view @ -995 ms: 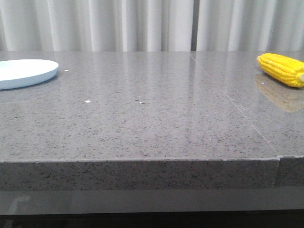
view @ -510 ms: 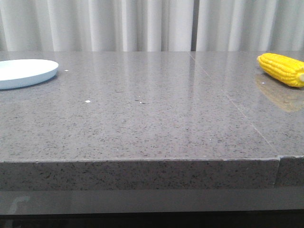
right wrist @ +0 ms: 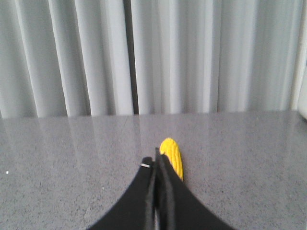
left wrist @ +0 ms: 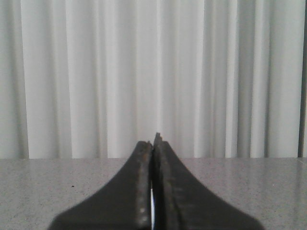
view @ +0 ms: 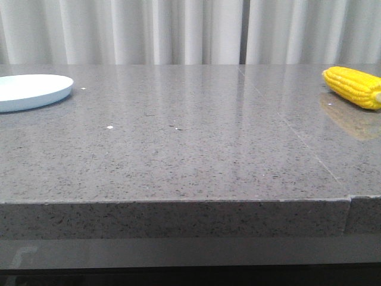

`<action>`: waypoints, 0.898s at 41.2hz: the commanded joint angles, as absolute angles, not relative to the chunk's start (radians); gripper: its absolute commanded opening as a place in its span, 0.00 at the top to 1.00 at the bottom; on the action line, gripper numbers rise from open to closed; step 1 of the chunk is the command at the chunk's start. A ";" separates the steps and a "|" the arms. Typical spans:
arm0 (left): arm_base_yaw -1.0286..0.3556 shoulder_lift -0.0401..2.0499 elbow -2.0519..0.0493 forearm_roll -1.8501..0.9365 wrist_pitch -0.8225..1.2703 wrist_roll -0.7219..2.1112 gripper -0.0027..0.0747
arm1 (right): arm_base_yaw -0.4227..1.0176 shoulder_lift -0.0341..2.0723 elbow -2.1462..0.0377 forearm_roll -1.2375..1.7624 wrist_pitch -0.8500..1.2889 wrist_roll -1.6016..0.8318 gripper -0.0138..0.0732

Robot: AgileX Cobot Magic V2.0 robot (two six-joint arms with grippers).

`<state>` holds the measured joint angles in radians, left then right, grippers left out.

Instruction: Place corn on plate with both arms

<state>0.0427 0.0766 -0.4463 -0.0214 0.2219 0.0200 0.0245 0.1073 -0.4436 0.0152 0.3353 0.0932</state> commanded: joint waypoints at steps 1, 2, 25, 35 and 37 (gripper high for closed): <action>0.040 0.178 -0.575 -0.029 0.267 0.011 0.99 | 0.026 0.211 -0.556 0.017 0.365 0.084 0.92; 0.040 0.203 -0.595 -0.029 0.289 0.011 0.99 | 0.026 0.236 -0.577 0.017 0.390 0.084 0.92; 0.040 0.484 -0.731 -0.031 0.496 0.011 0.99 | 0.026 0.514 -0.695 0.017 0.585 0.083 0.92; 0.040 0.501 -0.731 -0.031 0.507 0.011 0.99 | 0.026 0.523 -0.695 0.000 0.592 0.075 0.91; 0.040 0.501 -0.731 -0.031 0.509 0.011 0.99 | 0.026 0.523 -0.695 0.000 0.595 0.075 0.88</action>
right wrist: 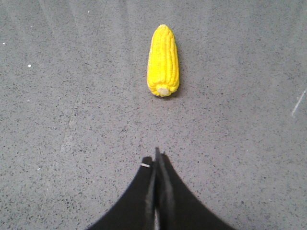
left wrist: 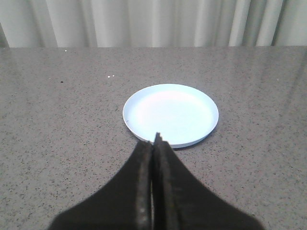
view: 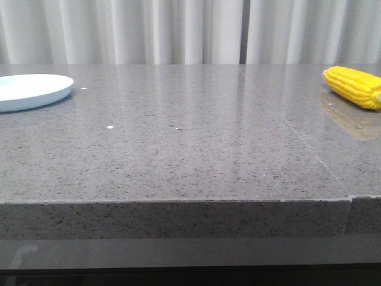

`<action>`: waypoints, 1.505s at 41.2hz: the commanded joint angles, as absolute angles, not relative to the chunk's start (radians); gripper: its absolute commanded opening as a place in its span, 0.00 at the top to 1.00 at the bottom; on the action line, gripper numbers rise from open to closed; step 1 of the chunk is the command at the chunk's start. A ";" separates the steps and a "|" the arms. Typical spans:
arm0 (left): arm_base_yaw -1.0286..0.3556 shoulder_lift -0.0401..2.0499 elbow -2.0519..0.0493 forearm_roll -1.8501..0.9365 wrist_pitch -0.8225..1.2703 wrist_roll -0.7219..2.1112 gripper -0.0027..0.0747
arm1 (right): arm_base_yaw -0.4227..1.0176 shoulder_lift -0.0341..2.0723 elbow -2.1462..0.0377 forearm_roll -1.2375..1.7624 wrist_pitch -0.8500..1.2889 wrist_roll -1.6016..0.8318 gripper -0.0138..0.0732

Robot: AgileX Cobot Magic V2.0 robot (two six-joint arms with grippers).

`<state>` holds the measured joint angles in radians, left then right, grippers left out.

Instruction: Place corn on plate with both arms

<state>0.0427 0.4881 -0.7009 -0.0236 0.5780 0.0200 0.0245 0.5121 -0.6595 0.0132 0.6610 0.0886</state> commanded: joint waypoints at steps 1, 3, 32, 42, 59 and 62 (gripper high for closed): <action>0.040 0.501 -0.731 -0.031 0.511 0.011 0.99 | 0.026 0.523 -0.695 0.000 0.596 0.075 0.85; 0.040 0.501 -0.731 -0.031 0.517 0.011 0.95 | 0.026 0.523 -0.695 0.000 0.596 0.075 0.76; 0.040 0.573 -0.779 0.000 0.606 0.013 0.34 | 0.026 0.523 -0.695 0.000 0.594 0.075 0.10; 0.040 0.787 -0.872 0.000 0.644 0.013 0.34 | 0.026 0.523 -0.695 0.000 0.594 0.075 0.10; 0.045 1.188 -1.055 -0.008 0.665 0.013 0.34 | 0.026 0.523 -0.695 0.000 0.594 0.075 0.10; 0.064 1.248 -1.094 -0.013 0.665 0.013 0.34 | 0.026 0.523 -0.695 0.000 0.594 0.075 0.10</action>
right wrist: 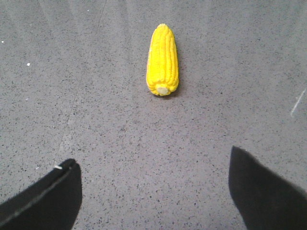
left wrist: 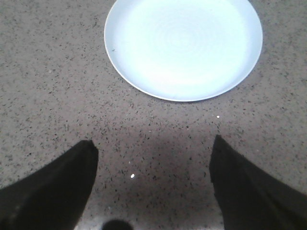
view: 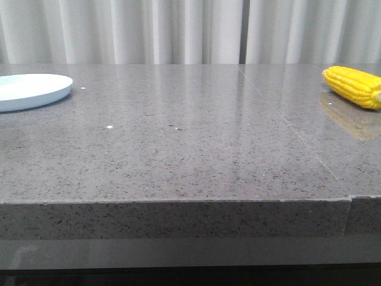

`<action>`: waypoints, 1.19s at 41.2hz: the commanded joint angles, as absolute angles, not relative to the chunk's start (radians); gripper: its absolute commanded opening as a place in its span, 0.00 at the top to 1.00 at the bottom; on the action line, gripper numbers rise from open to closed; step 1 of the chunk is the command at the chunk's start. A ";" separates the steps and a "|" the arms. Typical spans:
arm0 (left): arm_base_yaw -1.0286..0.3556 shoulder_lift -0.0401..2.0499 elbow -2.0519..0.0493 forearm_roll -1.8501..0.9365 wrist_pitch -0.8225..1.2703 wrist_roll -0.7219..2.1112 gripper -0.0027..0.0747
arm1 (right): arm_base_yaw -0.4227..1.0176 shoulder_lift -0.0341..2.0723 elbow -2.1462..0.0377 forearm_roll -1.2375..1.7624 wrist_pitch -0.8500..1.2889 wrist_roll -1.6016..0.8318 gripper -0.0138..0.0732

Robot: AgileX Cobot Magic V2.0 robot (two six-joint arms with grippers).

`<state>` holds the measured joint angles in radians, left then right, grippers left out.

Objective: Place corn on plate with both arms
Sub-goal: 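Lower the left gripper to the white plate's rim and open it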

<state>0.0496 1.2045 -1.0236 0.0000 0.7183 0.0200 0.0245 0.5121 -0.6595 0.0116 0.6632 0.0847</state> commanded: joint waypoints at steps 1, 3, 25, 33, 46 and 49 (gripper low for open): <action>0.071 1.266 -1.111 -0.015 0.665 0.017 0.34 | 0.026 0.523 -0.695 0.000 0.594 0.075 0.10; 0.090 1.307 -1.136 -0.035 0.666 0.035 0.34 | 0.026 0.523 -0.695 0.000 0.594 0.075 0.10; 0.202 1.691 -1.417 -0.197 0.632 0.172 0.34 | 0.026 0.523 -0.695 0.000 0.594 0.075 0.10; 0.202 1.794 -1.502 -0.211 0.634 0.172 0.34 | 0.026 0.523 -0.695 0.000 0.594 0.075 0.10; 0.202 1.883 -1.561 -0.216 0.627 0.172 0.35 | 0.026 0.523 -0.695 0.000 0.594 0.075 0.10; 0.202 1.889 -1.565 -0.216 0.629 0.172 0.40 | 0.026 0.523 -0.695 0.000 0.594 0.075 0.10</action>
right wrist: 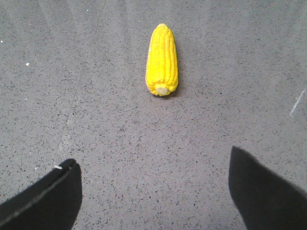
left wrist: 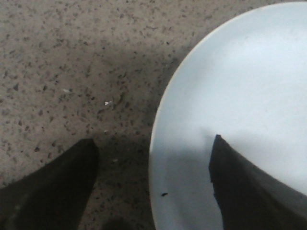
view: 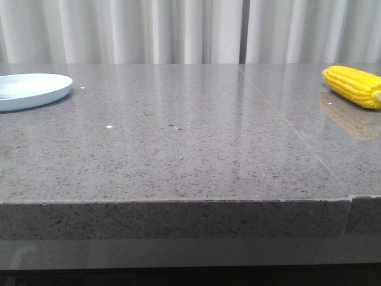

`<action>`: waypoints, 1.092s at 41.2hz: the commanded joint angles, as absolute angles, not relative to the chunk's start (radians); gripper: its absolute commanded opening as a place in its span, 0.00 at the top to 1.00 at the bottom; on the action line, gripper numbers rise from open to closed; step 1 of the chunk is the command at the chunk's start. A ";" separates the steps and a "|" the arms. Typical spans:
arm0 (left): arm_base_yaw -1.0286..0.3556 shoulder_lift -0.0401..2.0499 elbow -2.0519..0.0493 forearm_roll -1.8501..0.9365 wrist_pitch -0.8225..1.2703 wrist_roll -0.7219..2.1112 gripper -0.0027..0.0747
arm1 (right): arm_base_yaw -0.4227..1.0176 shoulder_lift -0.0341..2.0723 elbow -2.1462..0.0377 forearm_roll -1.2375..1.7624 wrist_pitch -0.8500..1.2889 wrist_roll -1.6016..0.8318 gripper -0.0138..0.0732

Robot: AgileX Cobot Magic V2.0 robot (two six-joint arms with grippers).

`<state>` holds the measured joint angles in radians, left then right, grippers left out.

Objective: Place corn on plate with both arms
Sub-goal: 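Lower the left gripper to the white plate's rim and open it, then grip the plate rim with the left gripper and drag it toward the table center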

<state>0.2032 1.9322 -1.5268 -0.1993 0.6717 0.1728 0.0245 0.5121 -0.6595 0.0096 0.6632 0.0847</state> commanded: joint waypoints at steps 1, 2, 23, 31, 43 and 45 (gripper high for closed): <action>0.202 1.887 -1.565 -0.216 0.631 0.172 0.44 | 0.026 0.523 -0.695 0.000 0.594 0.075 0.10; 0.202 1.889 -1.565 -0.216 0.631 0.172 0.47 | 0.026 0.523 -0.695 0.000 0.594 0.075 0.10; 0.193 1.863 -1.569 -0.221 0.657 0.172 0.99 | 0.026 0.523 -0.695 0.000 0.594 0.075 0.10; 0.148 1.786 -1.569 -0.223 0.661 0.174 0.99 | 0.026 0.523 -0.695 0.000 0.594 0.075 0.10; -0.016 1.676 -1.569 -0.250 0.687 0.178 0.99 | 0.026 0.523 -0.695 0.000 0.594 0.075 0.10; -0.050 1.671 -1.569 -0.283 0.692 0.178 0.99 | 0.026 0.523 -0.695 0.000 0.594 0.075 0.10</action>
<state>0.0057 1.7403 -1.5386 -0.2192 0.7286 0.1790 0.0245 0.5121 -0.6595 0.0096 0.6632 0.0847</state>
